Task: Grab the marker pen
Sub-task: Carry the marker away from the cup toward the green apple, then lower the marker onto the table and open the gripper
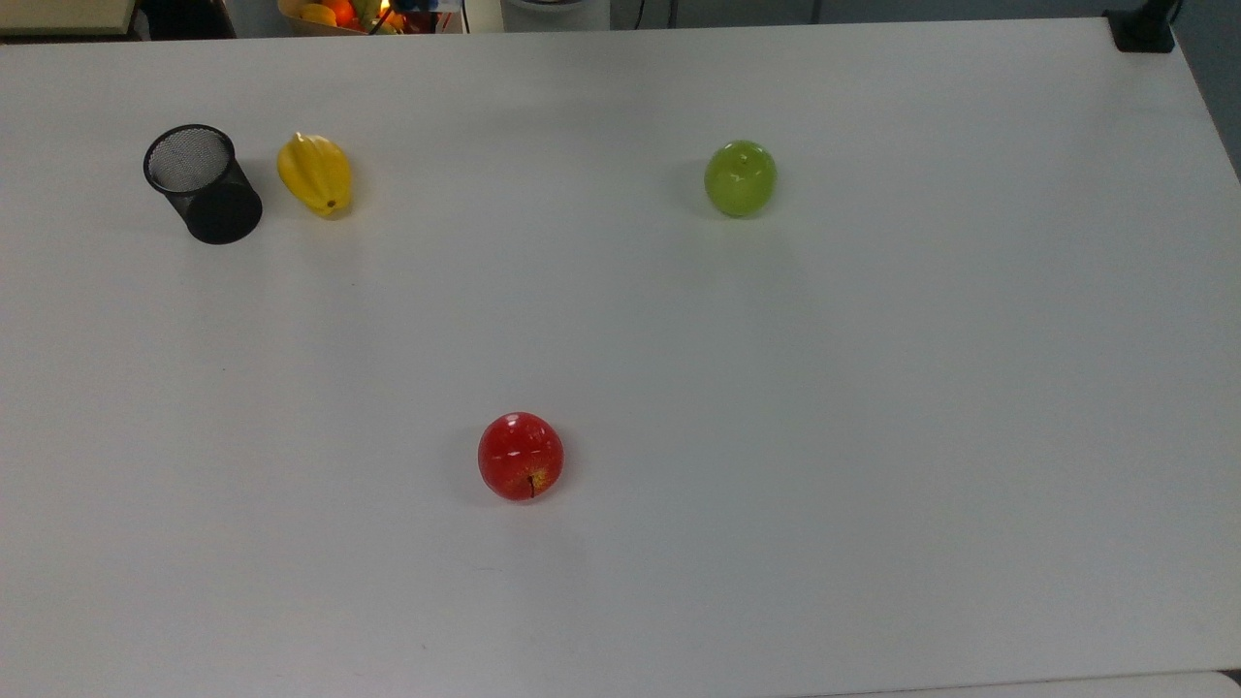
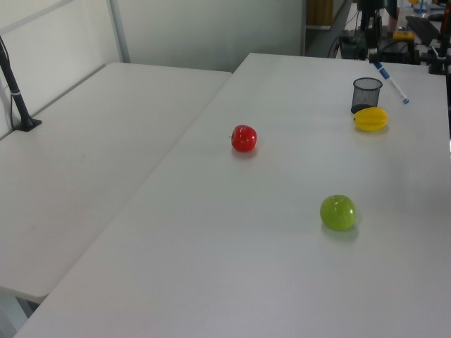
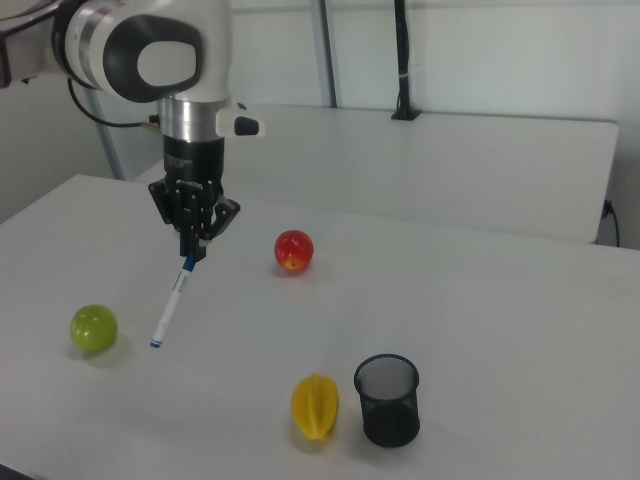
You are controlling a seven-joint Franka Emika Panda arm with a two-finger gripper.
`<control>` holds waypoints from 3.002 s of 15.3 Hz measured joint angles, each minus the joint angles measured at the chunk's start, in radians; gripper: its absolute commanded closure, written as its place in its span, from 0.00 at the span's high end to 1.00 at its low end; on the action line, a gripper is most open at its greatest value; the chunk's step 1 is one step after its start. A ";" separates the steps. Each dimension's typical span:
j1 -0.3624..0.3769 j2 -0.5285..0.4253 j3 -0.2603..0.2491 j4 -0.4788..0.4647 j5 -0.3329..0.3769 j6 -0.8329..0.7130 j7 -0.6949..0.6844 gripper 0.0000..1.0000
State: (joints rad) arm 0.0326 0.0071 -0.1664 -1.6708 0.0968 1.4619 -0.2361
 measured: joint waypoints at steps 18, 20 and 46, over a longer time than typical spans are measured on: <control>0.029 0.249 0.155 -0.070 -0.010 0.247 0.187 0.07; 0.030 0.259 0.159 -0.071 -0.015 0.248 0.189 0.07; 0.066 0.347 0.165 -0.045 -0.106 0.399 0.325 1.00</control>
State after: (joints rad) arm 0.0986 0.3543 -0.0011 -1.7160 -0.0095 1.8609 0.0892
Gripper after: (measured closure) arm 0.000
